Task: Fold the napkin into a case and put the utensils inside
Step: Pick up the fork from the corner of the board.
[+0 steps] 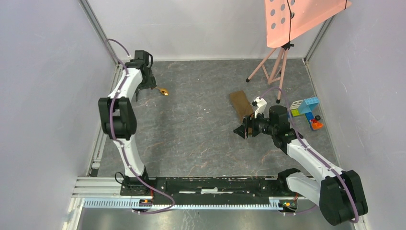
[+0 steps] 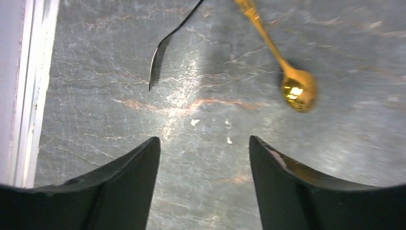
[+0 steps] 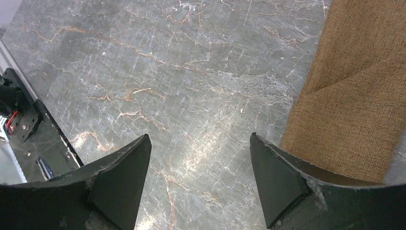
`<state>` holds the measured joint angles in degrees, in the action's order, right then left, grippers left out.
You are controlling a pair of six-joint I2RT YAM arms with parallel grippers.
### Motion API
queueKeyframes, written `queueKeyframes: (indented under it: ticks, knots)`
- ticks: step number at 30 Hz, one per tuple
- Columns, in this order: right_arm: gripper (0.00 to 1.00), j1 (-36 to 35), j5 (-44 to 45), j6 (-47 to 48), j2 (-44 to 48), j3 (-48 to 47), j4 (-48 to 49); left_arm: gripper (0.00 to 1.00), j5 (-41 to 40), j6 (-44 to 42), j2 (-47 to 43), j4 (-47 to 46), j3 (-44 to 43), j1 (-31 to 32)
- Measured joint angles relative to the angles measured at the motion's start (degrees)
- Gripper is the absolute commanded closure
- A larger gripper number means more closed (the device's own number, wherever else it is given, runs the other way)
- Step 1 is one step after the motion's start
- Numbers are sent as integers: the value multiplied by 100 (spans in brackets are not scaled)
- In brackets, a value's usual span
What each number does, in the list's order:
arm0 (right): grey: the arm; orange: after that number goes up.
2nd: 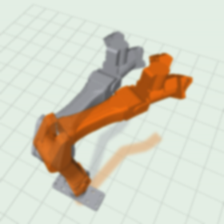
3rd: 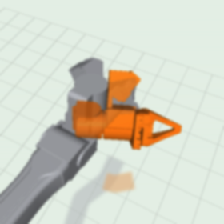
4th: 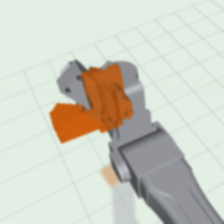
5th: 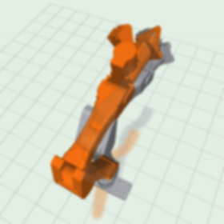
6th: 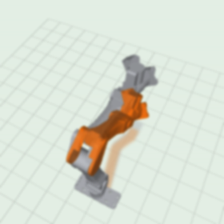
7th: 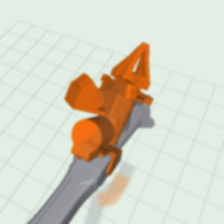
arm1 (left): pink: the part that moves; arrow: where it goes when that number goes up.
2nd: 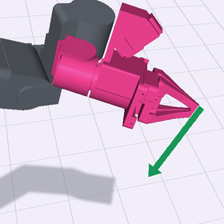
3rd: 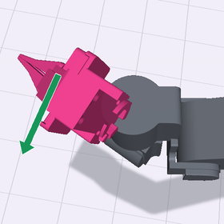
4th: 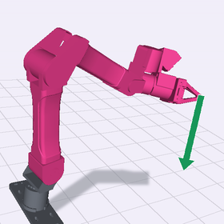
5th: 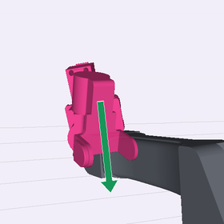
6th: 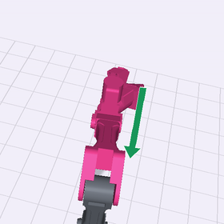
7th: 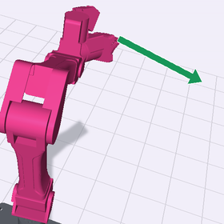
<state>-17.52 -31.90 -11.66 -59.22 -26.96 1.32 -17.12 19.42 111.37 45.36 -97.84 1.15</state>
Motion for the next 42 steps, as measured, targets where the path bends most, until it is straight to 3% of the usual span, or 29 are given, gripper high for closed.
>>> queueKeyframes:
  ticks: [6, 14, 18, 24, 30, 33, 36, 42]
  knots:
    - [19, 0, -11, 129, 116, 0, -127, 22, -422, -142, 1215, 258, -531, -131]
    - [19, 0, -15, 286, 216, -2, -413, 24, -776, -225, 1331, 356, -750, -531]
    - [19, 0, -22, 295, 216, -2, -428, 29, -575, -328, 1366, 380, -791, -708]
    - [20, 0, -48, 295, 212, -7, -433, 55, -363, -485, 1768, 400, -1154, -798]
    - [20, 0, -42, 291, 125, -94, -511, 71, -378, -522, 2129, 525, -1292, -791]
    - [22, 0, -35, 291, -35, -227, -564, 90, -380, -522, 2208, 581, -1325, -793]
    - [22, -7, 20, 291, -120, -293, -557, 97, -332, -538, 2218, 654, -1386, -793]
    - [20, -352, 619, 317, -116, -433, -505, 98, 168, -433, 1869, 925, -1248, -776]
